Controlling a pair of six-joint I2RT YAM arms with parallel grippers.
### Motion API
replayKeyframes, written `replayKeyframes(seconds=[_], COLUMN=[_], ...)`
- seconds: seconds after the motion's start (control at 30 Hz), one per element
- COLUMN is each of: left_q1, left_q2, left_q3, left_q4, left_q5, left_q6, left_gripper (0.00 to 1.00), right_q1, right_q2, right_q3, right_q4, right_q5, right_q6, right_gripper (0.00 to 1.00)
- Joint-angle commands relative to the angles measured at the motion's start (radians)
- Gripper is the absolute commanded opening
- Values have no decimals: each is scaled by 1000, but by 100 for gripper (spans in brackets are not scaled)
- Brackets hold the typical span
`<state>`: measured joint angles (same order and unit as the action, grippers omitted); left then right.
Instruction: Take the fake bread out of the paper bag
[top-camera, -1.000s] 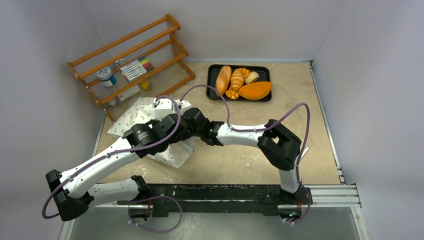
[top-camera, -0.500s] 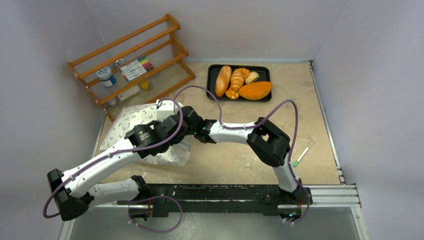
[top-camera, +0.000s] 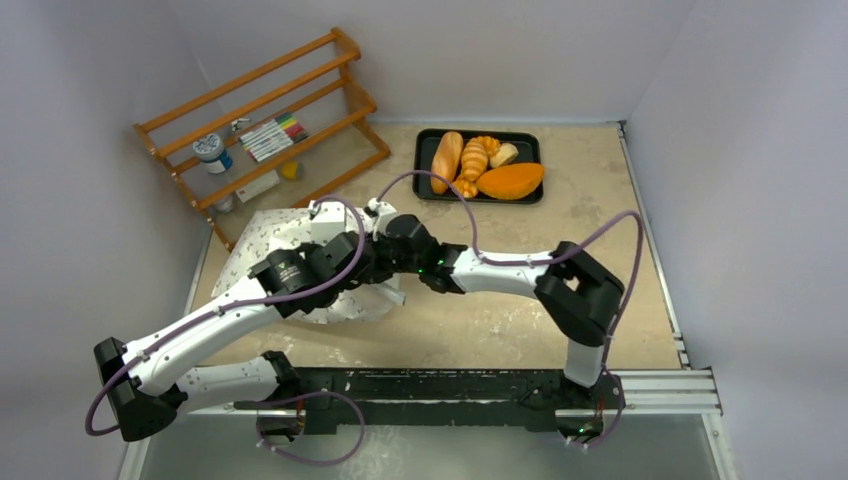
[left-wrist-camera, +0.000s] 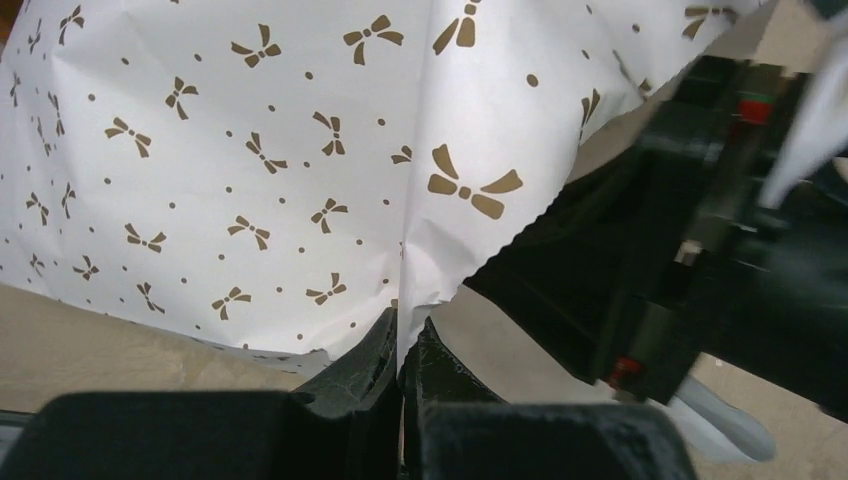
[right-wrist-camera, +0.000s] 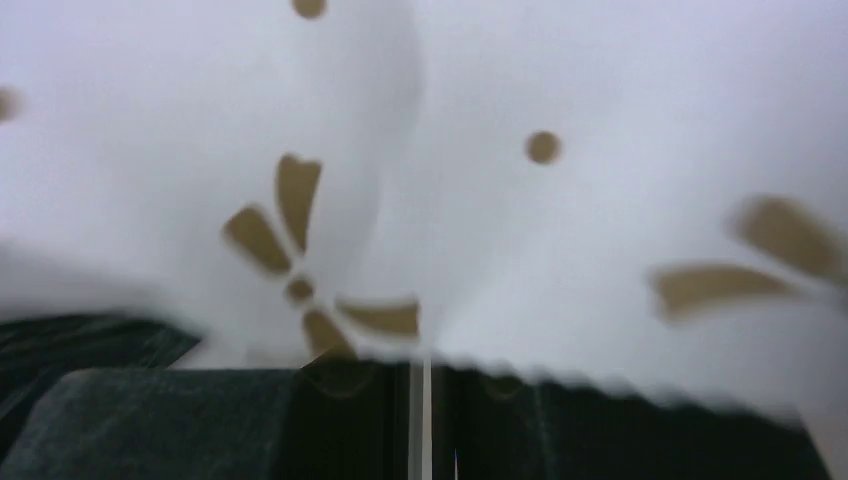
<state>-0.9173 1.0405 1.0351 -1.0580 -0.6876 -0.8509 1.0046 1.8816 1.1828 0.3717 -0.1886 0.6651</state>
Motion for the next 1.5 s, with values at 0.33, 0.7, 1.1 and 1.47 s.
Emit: replayKeyframes(seconds=[0.33,0.7,1.1,1.47], left_q1=[-3,-3,-3,-3], left_q2=[67,67,112,249], left_q3=[42,49,60,146], left_q4=[14,27,65,102], left_q5=[-84,-97,-90,-147], left_q6=[-2,11,28,17], left_gripper=[0,0,0,0], right_q1=[-40,-43,-44,-43], right_q2=[-435,-658,-933,-1043], right_q3=[-202,-389,-434,-402], right_q4=[-75,-196,-413,-535], right_q5=[95,168,291,333], right_q6=[-79,-55,-42,-18], right_gripper=[0,0,0,0])
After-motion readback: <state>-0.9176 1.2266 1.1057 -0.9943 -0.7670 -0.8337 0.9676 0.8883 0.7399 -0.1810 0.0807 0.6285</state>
